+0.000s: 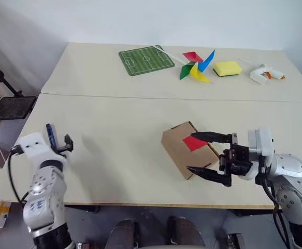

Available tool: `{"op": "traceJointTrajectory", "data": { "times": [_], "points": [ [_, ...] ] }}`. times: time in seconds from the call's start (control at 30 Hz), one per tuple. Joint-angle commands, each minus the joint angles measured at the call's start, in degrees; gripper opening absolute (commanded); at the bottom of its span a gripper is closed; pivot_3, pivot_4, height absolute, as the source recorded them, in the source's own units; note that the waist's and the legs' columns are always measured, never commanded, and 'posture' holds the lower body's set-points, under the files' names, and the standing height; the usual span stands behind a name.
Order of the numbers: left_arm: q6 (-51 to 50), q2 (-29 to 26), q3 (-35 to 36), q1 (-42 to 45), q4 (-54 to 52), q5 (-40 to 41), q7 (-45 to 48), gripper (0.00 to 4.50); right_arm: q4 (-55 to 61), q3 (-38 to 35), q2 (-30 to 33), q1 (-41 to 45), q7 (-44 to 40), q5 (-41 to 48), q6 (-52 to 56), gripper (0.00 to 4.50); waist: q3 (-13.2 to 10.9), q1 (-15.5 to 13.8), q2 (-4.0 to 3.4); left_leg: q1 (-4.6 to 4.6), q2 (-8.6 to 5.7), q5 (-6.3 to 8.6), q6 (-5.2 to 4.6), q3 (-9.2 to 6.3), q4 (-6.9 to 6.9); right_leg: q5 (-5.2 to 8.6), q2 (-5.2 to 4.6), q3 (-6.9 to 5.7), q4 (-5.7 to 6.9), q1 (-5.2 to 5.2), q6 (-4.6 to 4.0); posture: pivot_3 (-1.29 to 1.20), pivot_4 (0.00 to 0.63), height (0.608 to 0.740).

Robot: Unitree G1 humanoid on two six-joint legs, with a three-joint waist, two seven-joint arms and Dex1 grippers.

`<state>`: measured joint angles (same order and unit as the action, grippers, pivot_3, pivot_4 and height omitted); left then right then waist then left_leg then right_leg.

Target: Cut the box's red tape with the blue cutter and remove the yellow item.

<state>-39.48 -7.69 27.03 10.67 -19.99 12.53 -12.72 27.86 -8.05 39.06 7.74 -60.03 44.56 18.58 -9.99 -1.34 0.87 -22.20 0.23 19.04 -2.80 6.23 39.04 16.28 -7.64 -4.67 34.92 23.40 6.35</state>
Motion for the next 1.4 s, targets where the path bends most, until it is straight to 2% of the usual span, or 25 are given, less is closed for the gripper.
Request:
{"op": "traceJointTrajectory", "data": {
  "times": [0.03,0.2,0.4,0.5,0.87,1.03,1.07,1.17,1.27,1.4],
  "points": [
    [-0.6,-0.4,2.0,1.6,1.3,-1.8,-3.7,4.48,3.0,-2.0,0.6,0.1,1.3,1.3,0.4,4.50,0.0,0.0,0.00,0.00,0.01,0.01,0.01,0.00,0.00,0.00,0.01,-0.01,0.00,0.00,0.00,0.00,0.150,0.740],
    [-2.1,-2.0,1.5,2.1,3.8,-2.3,-3.4,4.48,3.5,-2.7,0.1,-0.8,3.0,0.0,-0.4,4.50,0.0,-0.1,0.00,-0.02,0.02,0.03,0.01,0.01,-0.03,0.00,0.02,-0.12,0.00,0.02,0.00,0.00,0.150,0.740],
    [-2.8,-1.1,2.3,1.8,5.5,-1.1,-3.5,4.48,4.3,-3.4,0.0,-2.4,3.8,-0.8,-1.5,4.50,0.0,-0.1,0.01,-0.01,0.00,0.06,0.06,0.01,-0.01,0.00,-0.03,-0.12,-0.03,-0.02,0.00,0.00,0.150,0.740],
    [-3.4,-1.6,1.8,1.5,7.1,-1.3,-2.8,3.92,4.6,-3.4,0.0,-2.5,4.2,-0.7,-1.6,4.50,0.0,-0.1,-0.02,0.01,0.01,0.07,0.11,0.01,-0.01,0.00,-0.03,-0.12,-0.02,-0.02,0.00,0.00,0.150,0.740],
    [-3.7,-0.5,1.7,-0.5,8.4,-0.7,-1.3,0.50,5.2,-2.7,-0.2,-2.2,6.0,-0.7,-1.4,4.50,0.2,-0.1,-0.27,0.12,0.00,0.12,0.28,0.09,-0.01,0.00,-0.04,-0.03,-0.10,-0.02,0.00,0.00,0.150,0.740],
    [0.8,-1.1,0.7,-0.1,7.3,-0.5,1.4,0.45,5.0,-2.4,0.0,-1.8,6.2,-0.6,-1.1,4.50,0.2,-0.2,-0.31,0.13,0.00,0.12,0.28,0.12,-0.01,0.00,-0.05,0.00,-0.10,-0.02,0.00,0.00,0.150,0.740],
    [2.5,-1.5,0.1,-0.5,5.9,0.4,3.8,0.45,5.0,-2.5,0.0,-1.7,6.3,-0.4,-1.0,4.50,0.2,-0.2,-0.31,0.12,0.00,0.12,0.28,0.12,-0.01,0.00,-0.06,0.00,-0.11,-0.02,0.00,0.00,0.150,0.740],
    [7.8,-5.3,-2.1,-4.0,-0.1,7.2,18.7,0.45,5.7,-2.7,0.2,-1.5,6.3,0.7,-0.5,4.50,0.1,-0.1,-0.25,0.08,0.01,0.14,0.29,0.12,-0.02,0.00,-0.08,0.00,-0.15,0.01,0.00,0.00,0.150,0.740],
    [11.5,-14.3,-5.1,-10.0,-4.3,12.7,37.8,0.45,7.6,-2.7,1.4,-1.4,5.5,2.8,1.0,4.50,0.1,0.2,-0.22,0.00,0.07,0.17,0.36,0.10,-0.03,0.02,-0.07,0.00,-0.19,0.12,-0.04,0.00,0.150,0.740],
    [15.9,-25.6,-8.4,-17.3,-6.7,15.4,55.6,0.45,10.3,-2.6,3.6,-2.0,4.1,4.7,2.9,4.50,0.0,1.2,-0.49,0.01,0.15,0.24,0.46,0.09,-0.11,0.13,-0.04,-0.01,-0.22,0.16,-0.24,0.00,0.150,0.740]
  ]
}}
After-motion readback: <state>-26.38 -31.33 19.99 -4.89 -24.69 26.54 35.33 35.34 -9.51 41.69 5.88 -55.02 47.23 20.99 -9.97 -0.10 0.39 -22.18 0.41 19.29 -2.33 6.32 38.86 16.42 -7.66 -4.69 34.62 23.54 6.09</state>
